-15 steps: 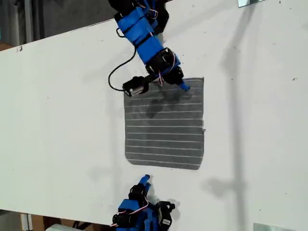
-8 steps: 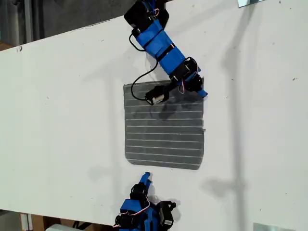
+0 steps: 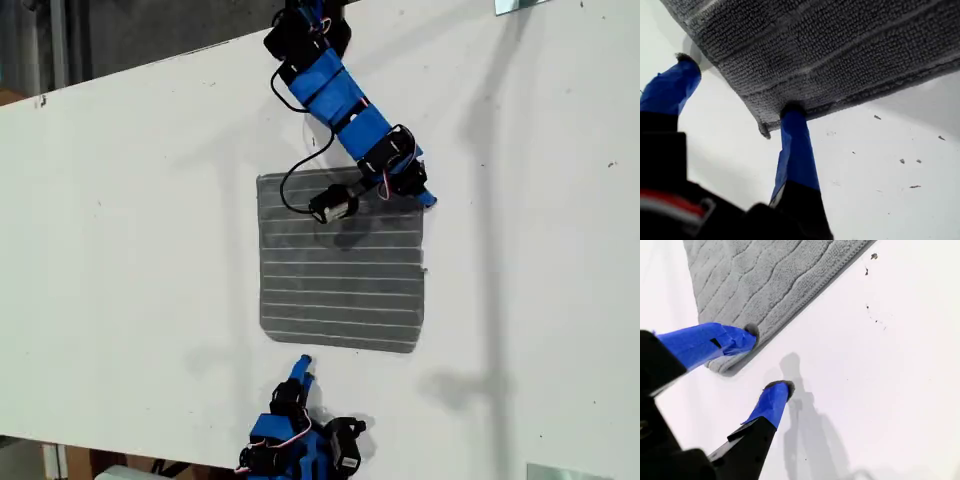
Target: Grasp corners of a square towel and fold twice.
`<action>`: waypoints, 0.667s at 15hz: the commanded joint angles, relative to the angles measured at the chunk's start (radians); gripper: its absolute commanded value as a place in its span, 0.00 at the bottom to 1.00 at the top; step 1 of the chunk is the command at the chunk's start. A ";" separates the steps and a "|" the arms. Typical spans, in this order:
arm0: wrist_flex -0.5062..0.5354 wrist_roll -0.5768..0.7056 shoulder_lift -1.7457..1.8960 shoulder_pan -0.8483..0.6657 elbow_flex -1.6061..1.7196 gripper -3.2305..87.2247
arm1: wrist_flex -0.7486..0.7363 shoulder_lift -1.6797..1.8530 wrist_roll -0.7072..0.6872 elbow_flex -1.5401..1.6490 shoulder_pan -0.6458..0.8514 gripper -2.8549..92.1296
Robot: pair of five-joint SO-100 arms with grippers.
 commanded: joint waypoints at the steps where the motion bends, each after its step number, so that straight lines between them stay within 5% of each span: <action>1: -0.002 0.005 0.002 0.000 -0.003 0.24 | -0.029 0.003 -0.015 -0.028 -0.005 0.38; 5: -0.003 0.002 -0.006 0.008 -0.006 0.24 | -0.063 -0.014 -0.015 -0.028 -0.009 0.05; 10: -0.028 -0.097 -0.433 0.204 -0.327 0.23 | -0.064 -0.018 -0.026 -0.028 -0.003 0.03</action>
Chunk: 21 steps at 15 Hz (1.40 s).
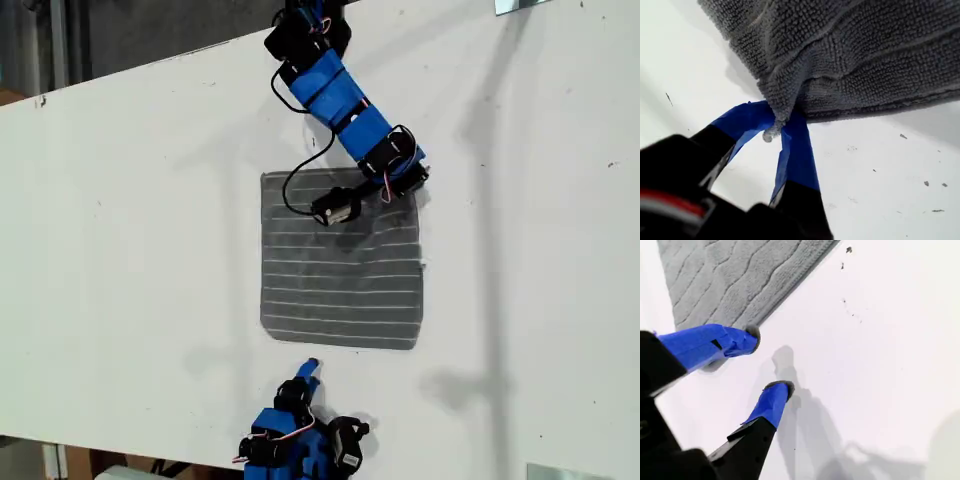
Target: Grasp corners of a square towel and fold twice.
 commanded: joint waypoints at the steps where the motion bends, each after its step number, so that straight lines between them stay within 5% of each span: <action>1: 0.012 -0.080 -0.330 0.152 -0.348 0.22 | 0.002 -0.002 -0.015 -0.023 -0.002 0.03; 8: -0.120 -0.284 -0.881 0.502 -0.807 0.25 | 0.020 0.002 -0.017 -0.012 -0.012 0.03; 14: -0.115 -0.334 -1.238 0.699 -1.144 0.28 | 0.017 0.003 -0.017 -0.009 -0.011 0.03; 21: 0.236 -0.394 -1.552 0.726 -1.514 0.29 | 0.023 0.020 -0.012 -0.017 -0.029 0.03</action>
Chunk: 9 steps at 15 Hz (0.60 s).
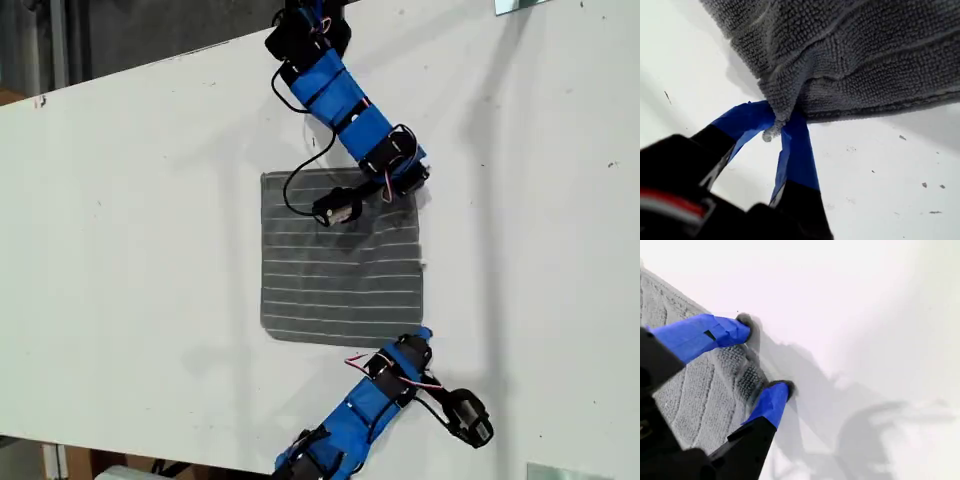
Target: Grasp corners of a square towel and fold twice.
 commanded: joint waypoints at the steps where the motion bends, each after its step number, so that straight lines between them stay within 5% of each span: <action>1: 0.118 -0.009 0.078 0.006 -0.067 0.29 | 0.012 0.025 0.002 -0.011 -0.021 0.03; 9: 0.031 0.153 0.143 -0.038 -0.067 0.29 | 0.012 0.018 -0.006 -0.009 -0.012 0.03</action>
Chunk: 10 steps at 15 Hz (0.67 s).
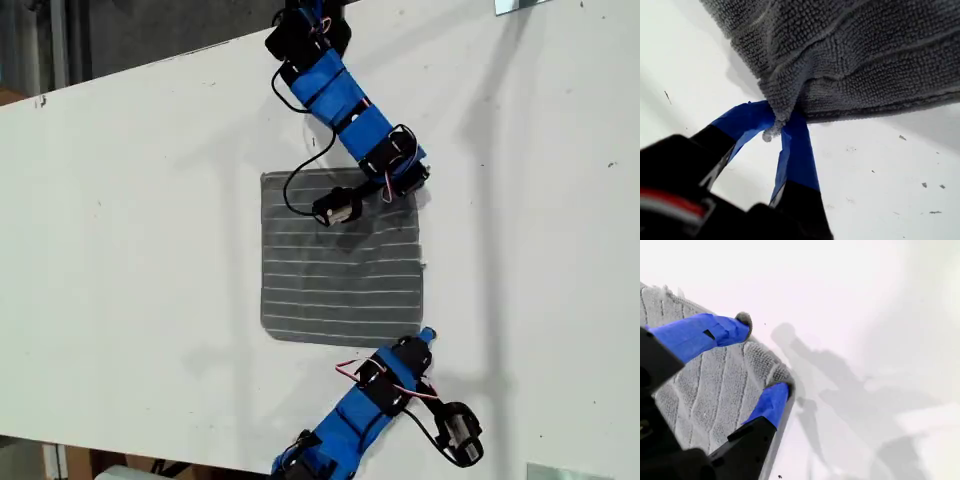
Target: Grasp corners of a square towel and fold twice.
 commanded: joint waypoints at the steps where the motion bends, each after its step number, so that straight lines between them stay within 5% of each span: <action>1: -0.048 0.011 0.058 -0.043 0.021 0.29 | 0.009 0.021 -0.005 -0.009 -0.015 0.03; 10: -0.218 0.041 0.051 -0.140 0.281 0.29 | 0.003 0.021 0.000 -0.012 -0.025 0.03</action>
